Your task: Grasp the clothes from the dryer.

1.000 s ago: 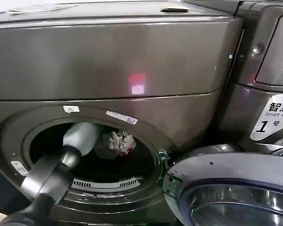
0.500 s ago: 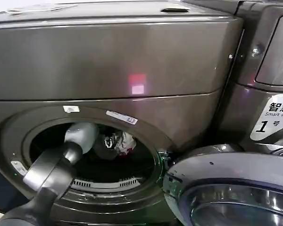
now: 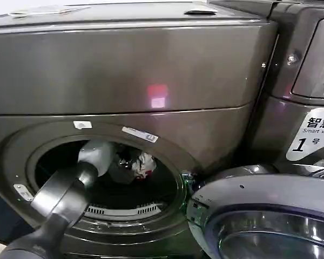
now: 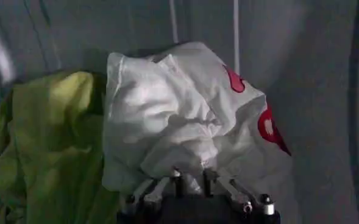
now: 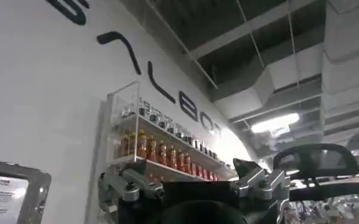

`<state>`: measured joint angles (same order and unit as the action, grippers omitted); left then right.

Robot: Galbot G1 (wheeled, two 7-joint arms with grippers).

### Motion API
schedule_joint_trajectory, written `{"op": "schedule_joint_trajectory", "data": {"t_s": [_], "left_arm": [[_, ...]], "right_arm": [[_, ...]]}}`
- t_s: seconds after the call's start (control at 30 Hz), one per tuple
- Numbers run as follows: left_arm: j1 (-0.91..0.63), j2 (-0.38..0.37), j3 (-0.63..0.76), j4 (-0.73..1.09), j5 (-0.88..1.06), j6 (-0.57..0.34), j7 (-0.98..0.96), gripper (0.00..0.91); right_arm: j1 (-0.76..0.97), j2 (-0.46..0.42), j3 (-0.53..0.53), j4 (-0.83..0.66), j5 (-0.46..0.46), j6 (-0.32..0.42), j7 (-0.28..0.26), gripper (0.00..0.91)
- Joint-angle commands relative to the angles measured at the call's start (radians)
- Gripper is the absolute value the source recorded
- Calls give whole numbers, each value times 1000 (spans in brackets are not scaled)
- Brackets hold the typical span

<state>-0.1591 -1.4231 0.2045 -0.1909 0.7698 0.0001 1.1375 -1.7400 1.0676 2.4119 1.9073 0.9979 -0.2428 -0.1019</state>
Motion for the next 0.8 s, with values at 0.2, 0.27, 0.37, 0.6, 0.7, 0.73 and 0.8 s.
{"op": "schedule_joint_trajectory", "data": {"t_s": [0.2, 0.27, 0.37, 0.6, 0.7, 0.73, 0.8], "left_arm": [[63, 9, -189, -126, -88, 52, -144, 0], [133, 29, -283, -230, -115, 91, -243, 0], [261, 75, -349, -406, -288, 152, -367, 0], [523, 98, -514, -859, -550, 223, -620, 0], [623, 72, -575, -984, -644, 229, -723, 0], [652, 65, -587, -1025, -667, 236, -761, 0], [712, 48, -619, -1096, -704, 224, -838, 0]], "right_arm": [[3, 2, -10, -5, -10, 7, 1, 907], [4, 6, -17, -3, -11, 9, 2, 907], [12, 4, -35, 1, -22, 12, 3, 907], [12, -6, -47, 5, -32, 15, 1, 907], [11, -7, -47, 4, -33, 16, 1, 907], [11, -7, -47, 3, -37, 19, 0, 907], [12, -11, -49, -1, -81, 22, 10, 907]]}}
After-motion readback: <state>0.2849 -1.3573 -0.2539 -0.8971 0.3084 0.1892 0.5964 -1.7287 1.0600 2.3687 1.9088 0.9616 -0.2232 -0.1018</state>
